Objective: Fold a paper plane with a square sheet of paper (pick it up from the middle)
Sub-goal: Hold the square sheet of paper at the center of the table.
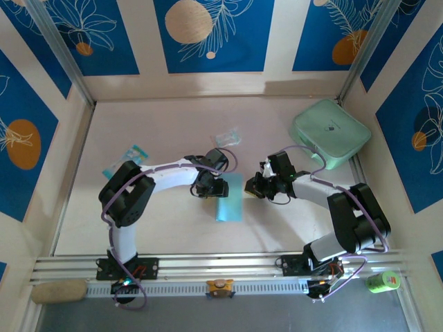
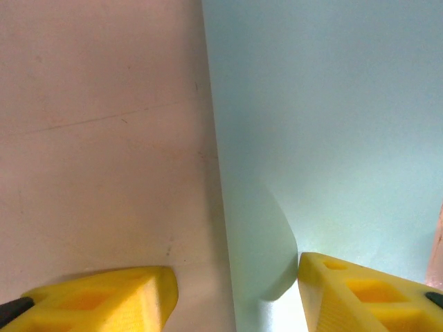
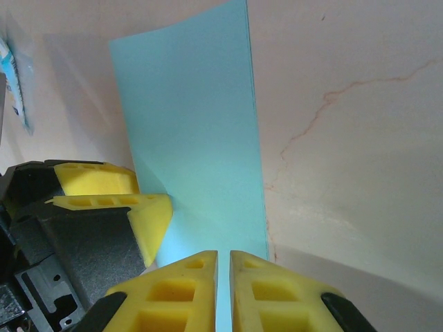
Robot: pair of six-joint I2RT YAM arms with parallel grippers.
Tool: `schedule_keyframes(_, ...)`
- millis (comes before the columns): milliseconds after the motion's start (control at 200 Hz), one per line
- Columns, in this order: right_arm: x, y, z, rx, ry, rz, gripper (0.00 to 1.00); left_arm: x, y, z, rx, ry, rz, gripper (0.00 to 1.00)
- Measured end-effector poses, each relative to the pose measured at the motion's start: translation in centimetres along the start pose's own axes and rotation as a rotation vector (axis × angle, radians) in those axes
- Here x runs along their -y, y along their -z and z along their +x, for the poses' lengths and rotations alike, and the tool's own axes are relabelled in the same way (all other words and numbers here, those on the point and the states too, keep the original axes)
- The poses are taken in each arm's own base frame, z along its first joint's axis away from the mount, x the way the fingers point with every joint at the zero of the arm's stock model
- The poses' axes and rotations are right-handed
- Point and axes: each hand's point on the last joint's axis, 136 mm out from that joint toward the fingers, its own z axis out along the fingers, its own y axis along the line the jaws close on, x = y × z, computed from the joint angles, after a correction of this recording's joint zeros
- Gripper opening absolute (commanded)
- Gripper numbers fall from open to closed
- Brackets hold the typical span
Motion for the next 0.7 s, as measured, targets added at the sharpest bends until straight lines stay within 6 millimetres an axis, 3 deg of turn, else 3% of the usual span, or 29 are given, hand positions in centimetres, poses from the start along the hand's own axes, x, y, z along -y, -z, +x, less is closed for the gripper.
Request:
schedule_keyframes(385, 0.7, 0.0, 0.0, 0.006, -0.024, 0.015, 0.12, 0.0, 0.0, 0.0, 0.0, 0.0, 0.0, 0.56)
schedule_keyframes(700, -0.7, -1.4, 1.2, -0.034, 0.027, 0.023, 0.08, 0.0, 0.0, 0.0, 0.0, 0.0, 0.0, 0.56)
